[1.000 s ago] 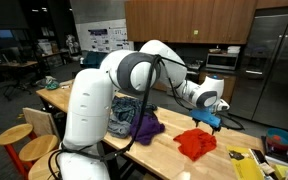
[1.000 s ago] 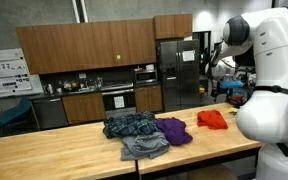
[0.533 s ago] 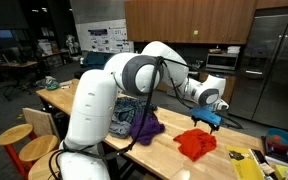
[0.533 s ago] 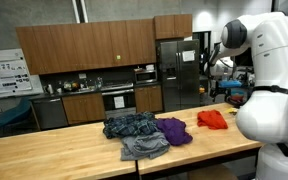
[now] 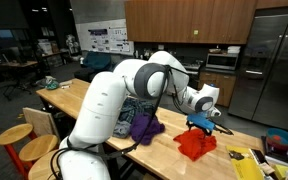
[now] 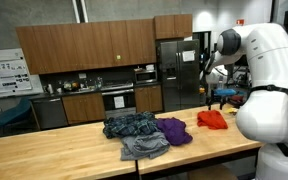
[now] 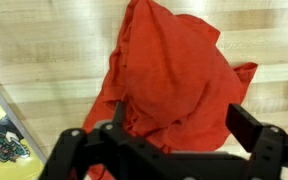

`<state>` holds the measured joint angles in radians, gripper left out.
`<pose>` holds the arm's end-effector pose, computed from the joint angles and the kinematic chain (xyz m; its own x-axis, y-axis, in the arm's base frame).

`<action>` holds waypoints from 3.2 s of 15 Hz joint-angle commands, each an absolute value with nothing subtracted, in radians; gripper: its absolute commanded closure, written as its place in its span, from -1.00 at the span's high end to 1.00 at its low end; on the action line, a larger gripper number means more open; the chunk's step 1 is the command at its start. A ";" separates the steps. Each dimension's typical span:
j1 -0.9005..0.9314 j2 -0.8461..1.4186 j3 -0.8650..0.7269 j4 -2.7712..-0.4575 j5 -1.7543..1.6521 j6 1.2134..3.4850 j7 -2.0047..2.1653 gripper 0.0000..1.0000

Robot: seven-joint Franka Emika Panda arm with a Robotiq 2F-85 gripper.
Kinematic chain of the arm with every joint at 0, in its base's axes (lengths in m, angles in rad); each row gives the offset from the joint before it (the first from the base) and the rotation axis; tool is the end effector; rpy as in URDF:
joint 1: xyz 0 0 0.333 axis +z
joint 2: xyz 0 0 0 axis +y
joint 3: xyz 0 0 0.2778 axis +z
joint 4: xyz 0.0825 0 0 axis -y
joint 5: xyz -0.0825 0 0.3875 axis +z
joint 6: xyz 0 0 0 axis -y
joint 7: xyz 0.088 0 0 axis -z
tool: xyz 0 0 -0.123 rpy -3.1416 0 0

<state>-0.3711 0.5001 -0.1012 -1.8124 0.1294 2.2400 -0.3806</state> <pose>0.5610 -0.2786 0.2087 0.9856 -0.1623 -0.0476 -0.1654 -0.9838 -0.0699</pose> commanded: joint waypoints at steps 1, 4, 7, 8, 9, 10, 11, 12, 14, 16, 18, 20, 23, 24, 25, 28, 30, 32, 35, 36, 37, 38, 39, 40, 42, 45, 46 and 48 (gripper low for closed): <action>-0.366 0.555 -0.089 -1.777 0.138 2.241 -0.385 1.00; -0.336 0.596 -0.107 -1.781 0.108 2.337 -0.312 1.00; -0.314 0.632 -0.117 -1.783 0.077 2.423 -0.259 1.00; -0.308 0.643 -0.120 -1.783 0.068 2.438 -0.244 1.00; -0.304 0.653 -0.120 -1.780 0.065 2.447 -0.232 1.00; -0.301 0.659 -0.119 -1.782 0.061 2.452 -0.224 1.00; -0.300 0.667 -0.118 -1.778 0.057 2.453 -0.218 1.00; -0.299 0.673 -0.117 -1.776 0.056 2.454 -0.213 1.00; -0.296 0.682 -0.117 -1.774 0.056 2.453 -0.208 1.00; -0.293 0.690 -0.122 -1.770 0.052 2.451 -0.198 1.00; -0.291 0.694 -0.132 -1.772 0.046 2.454 -0.184 1.00; -0.290 0.691 -0.142 -1.778 0.037 2.461 -0.168 1.00; -0.291 0.697 -0.152 -1.771 0.035 2.461 -0.147 1.00; -0.290 0.699 -0.153 -1.769 0.034 2.461 -0.145 1.00; -0.287 0.703 -0.155 -1.767 0.031 2.462 -0.141 1.00; -0.256 0.743 -0.162 -1.710 0.016 2.442 -0.091 1.00; -0.237 0.737 -0.189 -1.716 -0.028 2.418 -0.065 1.00; -0.212 0.727 -0.207 -1.700 -0.066 2.371 -0.033 1.00; -0.198 0.718 -0.206 -1.646 -0.081 2.288 -0.023 1.00; -0.201 0.727 -0.201 -1.614 -0.081 2.267 -0.025 1.00; -0.208 0.744 -0.193 -1.582 -0.076 2.258 -0.031 1.00; -0.210 0.740 -0.193 -1.576 -0.076 2.255 -0.032 1.00; -0.210 0.754 -0.187 -1.556 -0.074 2.261 -0.035 0.90; -0.211 0.748 -0.189 -1.571 -0.078 2.277 -0.037 0.48; -0.214 0.758 -0.190 -1.581 -0.081 2.306 -0.040 0.83; -0.217 0.762 -0.195 -1.611 -0.081 2.343 -0.038 0.99; -0.218 0.761 -0.196 -1.623 -0.081 2.357 -0.038 1.00; -0.217 0.758 -0.204 -1.648 -0.086 2.388 -0.033 1.00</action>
<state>-0.2176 0.7715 -0.1932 -1.6062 -0.0583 2.3455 -0.0469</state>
